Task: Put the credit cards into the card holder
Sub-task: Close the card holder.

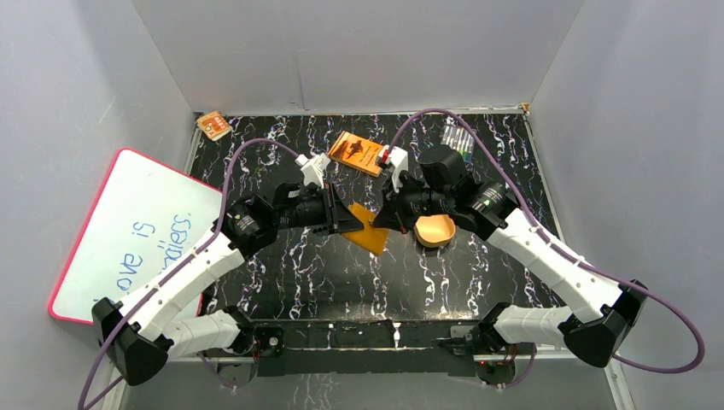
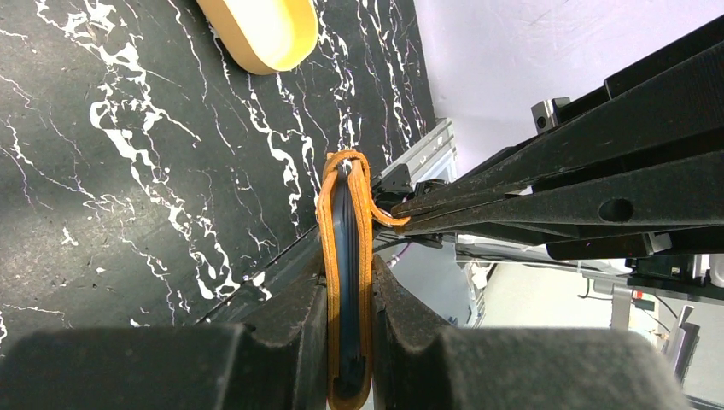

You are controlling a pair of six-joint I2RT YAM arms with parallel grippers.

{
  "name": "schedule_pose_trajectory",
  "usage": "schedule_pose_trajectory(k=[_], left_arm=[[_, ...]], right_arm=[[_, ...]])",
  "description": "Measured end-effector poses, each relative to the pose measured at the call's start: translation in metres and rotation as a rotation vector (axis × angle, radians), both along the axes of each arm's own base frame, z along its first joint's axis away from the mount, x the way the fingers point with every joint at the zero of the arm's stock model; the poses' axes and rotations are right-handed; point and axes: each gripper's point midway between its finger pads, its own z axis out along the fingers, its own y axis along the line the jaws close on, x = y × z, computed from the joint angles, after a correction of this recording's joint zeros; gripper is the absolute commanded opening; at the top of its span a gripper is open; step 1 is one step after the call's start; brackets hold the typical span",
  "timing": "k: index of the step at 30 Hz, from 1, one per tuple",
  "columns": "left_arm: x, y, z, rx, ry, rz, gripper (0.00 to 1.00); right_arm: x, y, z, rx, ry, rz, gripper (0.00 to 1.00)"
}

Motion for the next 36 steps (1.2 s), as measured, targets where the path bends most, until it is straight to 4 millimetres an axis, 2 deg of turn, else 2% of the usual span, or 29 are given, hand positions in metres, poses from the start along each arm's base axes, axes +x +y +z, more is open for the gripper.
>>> schedule_pose_trajectory(k=[36], left_arm=[[0.000,-0.003,-0.005,-0.022,0.013,-0.006,0.00]], right_arm=[[0.012,-0.001,-0.007,-0.013,-0.013,-0.076,0.00]])
